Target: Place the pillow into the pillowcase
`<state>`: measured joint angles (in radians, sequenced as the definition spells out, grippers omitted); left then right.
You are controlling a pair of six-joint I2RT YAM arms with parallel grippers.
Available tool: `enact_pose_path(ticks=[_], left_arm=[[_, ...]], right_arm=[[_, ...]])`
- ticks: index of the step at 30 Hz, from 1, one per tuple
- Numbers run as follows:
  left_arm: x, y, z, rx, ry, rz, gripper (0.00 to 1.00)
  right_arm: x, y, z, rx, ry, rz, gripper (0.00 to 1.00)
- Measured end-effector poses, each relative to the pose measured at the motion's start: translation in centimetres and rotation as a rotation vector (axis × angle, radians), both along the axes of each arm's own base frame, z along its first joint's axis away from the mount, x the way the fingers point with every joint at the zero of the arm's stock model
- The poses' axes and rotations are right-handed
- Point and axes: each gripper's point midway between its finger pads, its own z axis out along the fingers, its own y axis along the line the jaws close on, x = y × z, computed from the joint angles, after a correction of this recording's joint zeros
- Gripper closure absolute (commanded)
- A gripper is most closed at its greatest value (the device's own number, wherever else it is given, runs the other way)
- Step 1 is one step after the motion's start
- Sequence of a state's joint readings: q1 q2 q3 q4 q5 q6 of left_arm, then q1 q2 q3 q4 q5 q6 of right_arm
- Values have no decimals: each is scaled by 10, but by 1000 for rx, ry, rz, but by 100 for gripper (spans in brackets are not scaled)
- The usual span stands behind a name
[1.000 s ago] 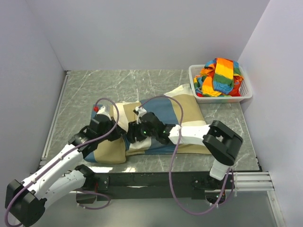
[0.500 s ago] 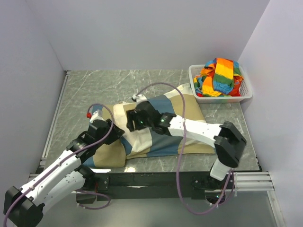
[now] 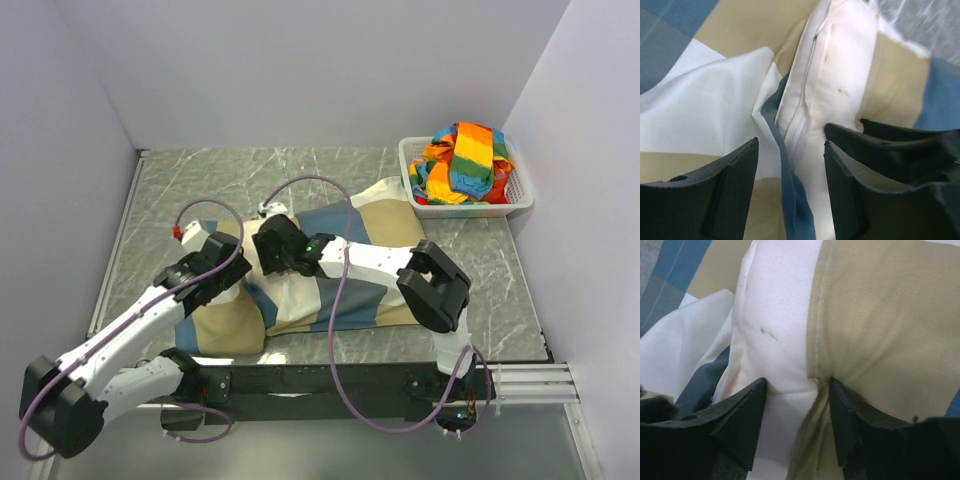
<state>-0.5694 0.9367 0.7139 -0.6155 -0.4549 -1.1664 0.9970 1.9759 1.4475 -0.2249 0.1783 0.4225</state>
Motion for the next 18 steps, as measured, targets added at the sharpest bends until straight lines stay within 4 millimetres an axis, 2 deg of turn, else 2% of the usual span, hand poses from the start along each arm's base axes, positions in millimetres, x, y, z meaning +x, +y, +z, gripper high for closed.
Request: enact_pose_path(ticks=[4,8,11,13,16,18], left_arm=[[4,-15,-20,23,67,-81,47],[3,-32,-31,-18,97,-160,51],[-5,-36,-43,-39,128,-184,57],[-11,-37,-54,-49,157,-190,57],[-16,-39,-67,-78,180,-180,57],[-17,-40,-72,-99,181,-167,66]], right_arm=[[-2,-3,-3,38,-10,-17,54],[-1,-3,-4,75,-12,-32,57],[-2,-2,-4,94,-12,-35,57],[-1,-1,-4,104,-9,-36,56],[-2,-1,-4,110,-3,-33,50],[-3,0,-4,113,0,-27,47]])
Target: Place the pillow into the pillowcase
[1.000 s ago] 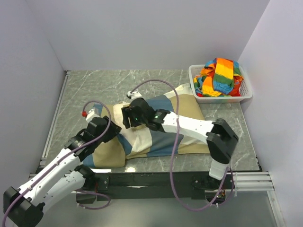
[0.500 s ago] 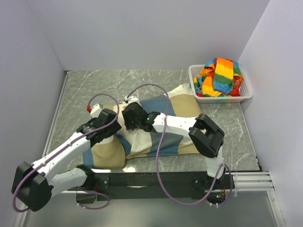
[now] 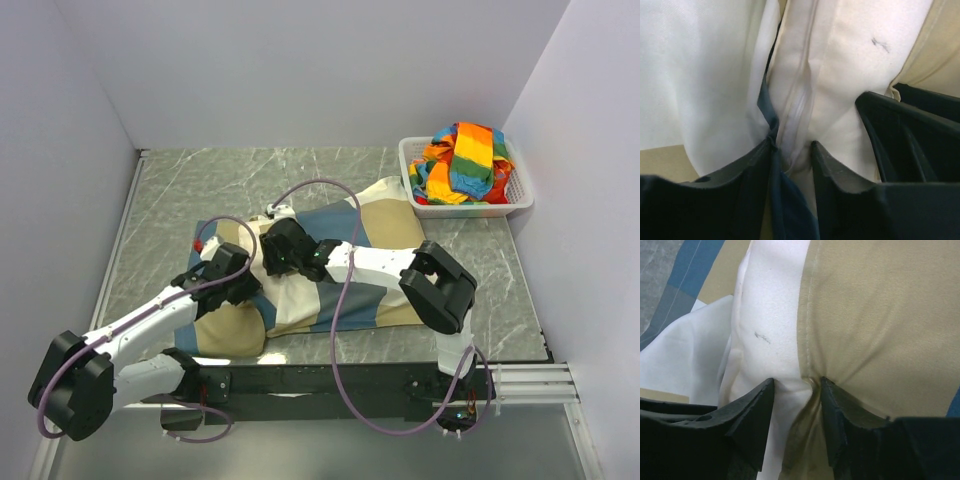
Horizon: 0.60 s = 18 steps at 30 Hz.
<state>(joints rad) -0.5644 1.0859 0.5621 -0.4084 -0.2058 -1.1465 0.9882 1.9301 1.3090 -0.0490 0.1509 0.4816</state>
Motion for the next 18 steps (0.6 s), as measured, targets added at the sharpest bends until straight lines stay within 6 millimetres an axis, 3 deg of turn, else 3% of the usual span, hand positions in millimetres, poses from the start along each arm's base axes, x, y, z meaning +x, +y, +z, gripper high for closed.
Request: enact_pose_path(ticks=[1,2,5,10,14,18], left_arm=[[0,0,-1,-9,-1,9,71],[1,-1,0,-15,-2,17,84],[7,1,1,-32,-8,38,99],[14,5,5,-73,-6,61,99],[19,12,13,-95,-42,91,99],[18,16,17,-129,-75,123,99]], right_arm=[[0,0,0,1,2,2,43],[-1,1,1,2,3,4,41],[-2,3,5,1,0,11,28],[-4,8,18,-52,-34,15,15],[15,19,25,-120,-73,-10,8],[30,34,9,-190,-83,-9,1]])
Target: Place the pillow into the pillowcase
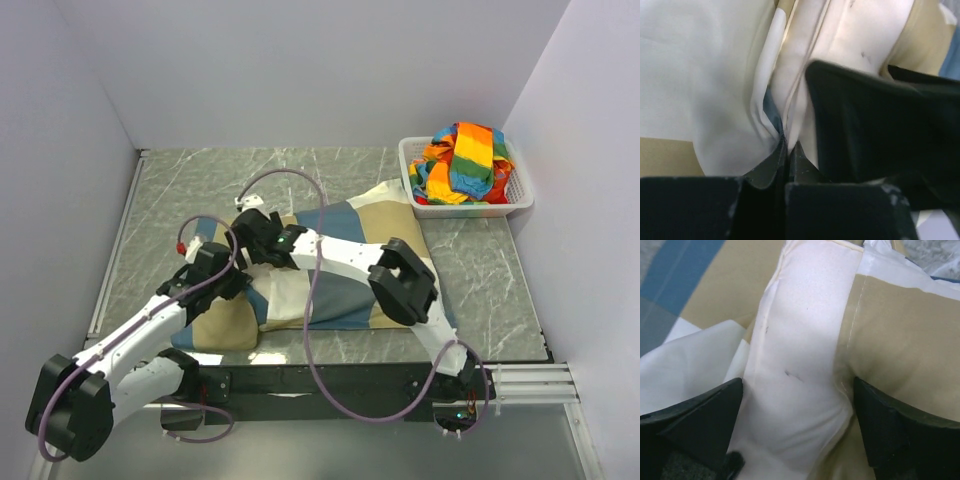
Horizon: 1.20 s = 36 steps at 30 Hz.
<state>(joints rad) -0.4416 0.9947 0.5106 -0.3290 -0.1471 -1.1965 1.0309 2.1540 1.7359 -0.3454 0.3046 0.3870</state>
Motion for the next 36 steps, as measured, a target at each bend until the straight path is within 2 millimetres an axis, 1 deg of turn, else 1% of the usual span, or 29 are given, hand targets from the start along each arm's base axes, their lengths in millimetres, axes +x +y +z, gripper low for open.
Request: enact_pose_path(ticks=[1,3,5,6,7,8,9,11,15,17,22,25,27,31,33,36], left_arm=[[0,1,0,-13,-8,13,99],[0,4,-1,-27,-12,40,99],[1,7,1,-40,-19,64,99],[3,8,4,-43,-31,72,99],[4,9,6,-46,-43,78,99],[7,10,10,-54,-59,85,99],[11,9,13,-68,-78,88,99],[11,9,14,-81,-78,85,99],[11,0,13,-132,-57,48,99],[11,-6,13,-162,-44,22,99],[12,-24,13,-221,9,-44,99],[13,-34,13,-253,58,-82,99],[12,-38,14,-267,76,-97,99],[8,-38,19,-292,79,-109,99],[6,-34,24,-307,62,-105,99],[3,-26,28,-310,27,-91,95]], right_arm=[[3,2,-7,-25,1,-1,3],[7,4,-14,-59,0,-9,11],[10,5,-18,-78,-1,-21,57],[11,3,-21,-85,0,-25,85],[10,-1,-24,-87,7,-30,94],[8,-2,-24,-66,16,-38,100],[6,-2,-22,-33,19,-44,100],[2,-6,-14,35,16,-54,100],[-10,-24,-3,163,20,-57,100],[-19,-35,3,208,23,-48,100],[-39,-58,9,275,10,-24,100],[-46,-69,11,318,-4,-28,100],[-48,-74,12,334,-12,-41,100],[-48,-82,16,373,-21,-75,100],[-48,-81,19,396,-17,-87,100],[-48,-79,24,422,-6,-91,100]])
